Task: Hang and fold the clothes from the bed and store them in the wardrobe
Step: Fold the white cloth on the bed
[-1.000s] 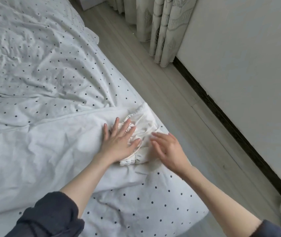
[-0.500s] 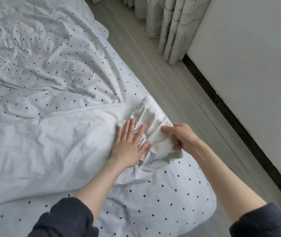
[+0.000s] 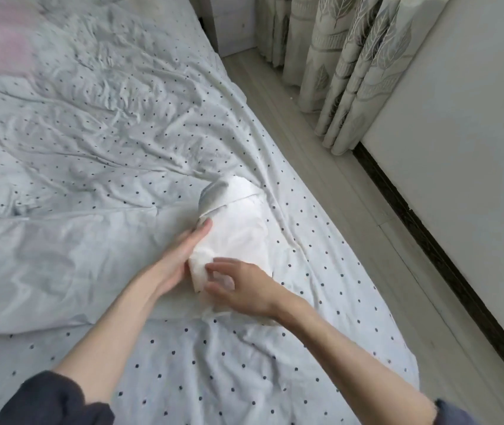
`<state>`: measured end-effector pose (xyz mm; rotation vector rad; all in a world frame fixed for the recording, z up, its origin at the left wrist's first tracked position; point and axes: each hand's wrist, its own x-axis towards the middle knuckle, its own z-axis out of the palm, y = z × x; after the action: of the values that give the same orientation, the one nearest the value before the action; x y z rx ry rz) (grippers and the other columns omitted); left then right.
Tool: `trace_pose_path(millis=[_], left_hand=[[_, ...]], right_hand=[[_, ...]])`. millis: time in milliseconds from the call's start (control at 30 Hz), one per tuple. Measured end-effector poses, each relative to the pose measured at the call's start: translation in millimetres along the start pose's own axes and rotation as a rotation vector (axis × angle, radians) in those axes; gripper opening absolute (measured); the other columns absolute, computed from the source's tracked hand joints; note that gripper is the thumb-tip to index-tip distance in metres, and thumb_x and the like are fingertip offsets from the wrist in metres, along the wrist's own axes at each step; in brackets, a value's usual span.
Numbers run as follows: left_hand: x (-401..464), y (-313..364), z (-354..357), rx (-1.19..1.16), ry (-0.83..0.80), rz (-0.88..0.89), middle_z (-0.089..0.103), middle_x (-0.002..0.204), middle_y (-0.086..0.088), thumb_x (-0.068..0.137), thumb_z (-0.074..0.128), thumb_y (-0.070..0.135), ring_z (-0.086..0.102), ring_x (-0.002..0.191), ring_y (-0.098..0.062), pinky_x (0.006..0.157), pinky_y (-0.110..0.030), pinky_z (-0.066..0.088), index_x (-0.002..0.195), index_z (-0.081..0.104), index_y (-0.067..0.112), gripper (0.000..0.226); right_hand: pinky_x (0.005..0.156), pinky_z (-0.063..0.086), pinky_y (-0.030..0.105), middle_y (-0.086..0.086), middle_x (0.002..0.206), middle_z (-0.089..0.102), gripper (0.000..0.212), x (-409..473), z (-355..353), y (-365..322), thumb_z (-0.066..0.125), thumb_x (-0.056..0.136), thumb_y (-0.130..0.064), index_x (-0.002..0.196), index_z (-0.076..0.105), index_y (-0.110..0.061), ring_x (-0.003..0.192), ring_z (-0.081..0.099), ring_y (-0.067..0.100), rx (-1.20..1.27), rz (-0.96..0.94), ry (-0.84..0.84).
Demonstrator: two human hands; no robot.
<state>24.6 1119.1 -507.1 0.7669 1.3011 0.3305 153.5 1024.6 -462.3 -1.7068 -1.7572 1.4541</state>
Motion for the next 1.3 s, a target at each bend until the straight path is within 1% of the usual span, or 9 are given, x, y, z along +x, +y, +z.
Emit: trace_pose_path(millis=[100,200,400,500,700,900,1100,1167,1300], left_hand=[[4.9,-18.0,-24.8,0.239,0.209,0.074,0.063,0.116,-0.018,0.087,0.062,0.004,0.061,0.094,-0.024,0.079,-0.034,0.050,0.114,0.054,0.004,0.028],[6.9,-32.3,-38.6,0.493,0.409,0.165,0.057,0.121,-0.014,0.089,0.056,0.006,0.055,0.104,-0.025,0.080,-0.028,0.040,0.118,0.050,0.008,0.030],[6.4,-44.3,-47.0,0.885,0.636,0.602,0.043,0.131,-0.020,0.089,0.055,0.007,0.042,0.120,-0.037,0.097,-0.042,0.036,0.141,0.034,0.009,0.056],[17.0,-57.4,-36.5,1.154,0.487,0.844,0.029,0.151,-0.016,0.095,0.041,0.022,0.027,0.139,-0.036,0.110,-0.044,0.023,0.146,0.032,0.017,0.052],[65.9,-102.4,-57.9,1.505,0.396,0.672,0.012,0.157,-0.004,0.095,0.014,0.039,0.010,0.145,-0.030,0.116,-0.049,0.016,0.149,0.016,0.022,0.056],[79.8,-111.0,-55.8,1.560,0.399,0.607,-0.006,0.156,-0.002,0.098,0.015,0.041,0.001,0.146,-0.029,0.117,-0.047,0.005,0.147,-0.003,0.025,0.054],[37.9,-94.9,-48.4,1.443,0.279,0.678,0.001,0.156,-0.008,0.093,0.012,0.045,-0.001,0.144,-0.034,0.112,-0.056,-0.001,0.147,0.005,0.024,0.058],[28.8,-94.4,-39.9,1.424,0.174,0.726,-0.004,0.156,-0.005,0.093,0.013,0.047,-0.008,0.143,-0.031,0.113,-0.055,-0.002,0.147,0.001,0.029,0.057],[25.0,-97.5,-36.9,1.443,0.070,0.650,-0.035,0.146,0.008,0.096,0.016,0.051,-0.028,0.139,-0.018,0.116,-0.049,-0.008,0.132,-0.029,0.046,0.057]], right_hand=[[0.105,0.032,0.030,0.006,0.132,0.057,0.031,1.7,31.7,4.4,0.047,0.098,-0.023,0.120,0.063,-0.009,0.126,0.047,0.017,-0.031,-0.036,0.131],[0.114,0.020,0.040,0.004,0.149,0.038,0.041,6.4,39.4,24.9,0.045,0.098,-0.031,0.136,0.049,-0.017,0.140,0.029,0.019,-0.228,0.016,0.485],[0.114,-0.004,0.054,-0.001,0.158,-0.012,0.059,61.4,57.6,48.1,0.030,0.097,-0.050,0.150,0.009,-0.034,0.145,-0.015,0.021,-0.563,0.115,0.362],[0.114,-0.005,0.055,-0.001,0.158,-0.013,0.057,78.0,81.3,64.4,0.027,0.098,-0.048,0.150,0.008,-0.033,0.144,-0.017,0.021,-0.575,0.146,0.360],[0.116,0.002,0.053,0.000,0.158,0.009,0.055,90.5,97.1,95.7,0.021,0.095,-0.042,0.148,0.023,-0.030,0.145,-0.005,0.019,-0.581,0.059,0.488],[0.116,-0.006,0.050,-0.007,0.153,-0.011,0.055,94.9,96.5,106.2,0.027,0.098,-0.043,0.148,0.008,-0.034,0.143,-0.017,0.016,-0.584,0.037,0.413],[0.116,0.019,0.037,0.003,0.156,0.019,0.058,63.1,68.2,89.2,0.052,0.095,-0.031,0.147,0.029,-0.017,0.142,0.023,0.020,0.069,0.310,0.761],[0.098,0.039,0.033,0.001,0.129,0.048,0.045,60.0,50.8,83.5,0.052,0.094,-0.030,0.136,0.046,-0.014,0.114,0.048,0.019,0.498,0.479,0.742],[0.068,0.036,0.033,0.007,0.085,0.051,0.044,55.5,18.5,63.8,0.033,0.098,-0.032,0.101,0.058,0.005,0.076,0.043,0.024,0.820,0.582,0.565]])
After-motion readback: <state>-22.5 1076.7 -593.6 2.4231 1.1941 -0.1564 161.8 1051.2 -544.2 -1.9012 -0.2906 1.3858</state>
